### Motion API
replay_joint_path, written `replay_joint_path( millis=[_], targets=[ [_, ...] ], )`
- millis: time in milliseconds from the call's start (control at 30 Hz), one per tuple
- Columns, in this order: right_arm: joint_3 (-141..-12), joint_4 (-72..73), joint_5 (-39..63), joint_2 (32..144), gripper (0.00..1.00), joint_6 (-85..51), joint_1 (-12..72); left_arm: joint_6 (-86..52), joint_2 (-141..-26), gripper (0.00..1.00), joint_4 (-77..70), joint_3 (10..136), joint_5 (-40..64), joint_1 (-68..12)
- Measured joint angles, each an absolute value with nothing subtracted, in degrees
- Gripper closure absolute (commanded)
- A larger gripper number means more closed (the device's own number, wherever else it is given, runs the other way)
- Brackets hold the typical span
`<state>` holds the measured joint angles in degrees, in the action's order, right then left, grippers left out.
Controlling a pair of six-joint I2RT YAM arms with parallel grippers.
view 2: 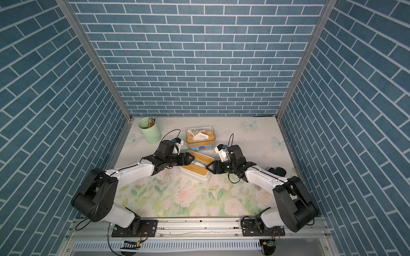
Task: Put the tissue paper into the tissue box
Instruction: Close the box lid on the tissue box.
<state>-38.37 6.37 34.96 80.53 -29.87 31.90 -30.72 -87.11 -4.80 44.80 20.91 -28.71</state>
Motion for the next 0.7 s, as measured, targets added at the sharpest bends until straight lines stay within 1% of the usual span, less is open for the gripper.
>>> replay_joint_path(
  millis=[233, 367, 500, 567, 700],
  targets=[
    [-39.2, 6.8, 35.0, 82.6, 0.39, -31.4, 28.4, -36.8, -84.1, 0.15, -8.1, 40.4, 20.9, -30.8],
    [-42.3, 4.3, 35.5, 84.4, 0.35, -30.7, 25.9, -39.3, -81.7, 0.09, -7.9, 38.3, 21.1, -32.5],
    [-44.4, 2.0, 35.9, 84.5, 0.29, -29.2, 24.8, -39.4, -80.4, 0.07, -6.5, 38.1, 18.9, -32.8],
    [-44.5, 1.2, 35.9, 84.5, 0.30, -28.6, 24.7, -39.2, -80.4, 0.06, -5.8, 38.1, 17.6, -32.7],
    [-44.1, 0.1, 36.2, 83.9, 0.35, -28.5, 24.8, -38.3, -80.5, 0.04, -3.9, 38.6, 15.8, -32.6]
  ],
)
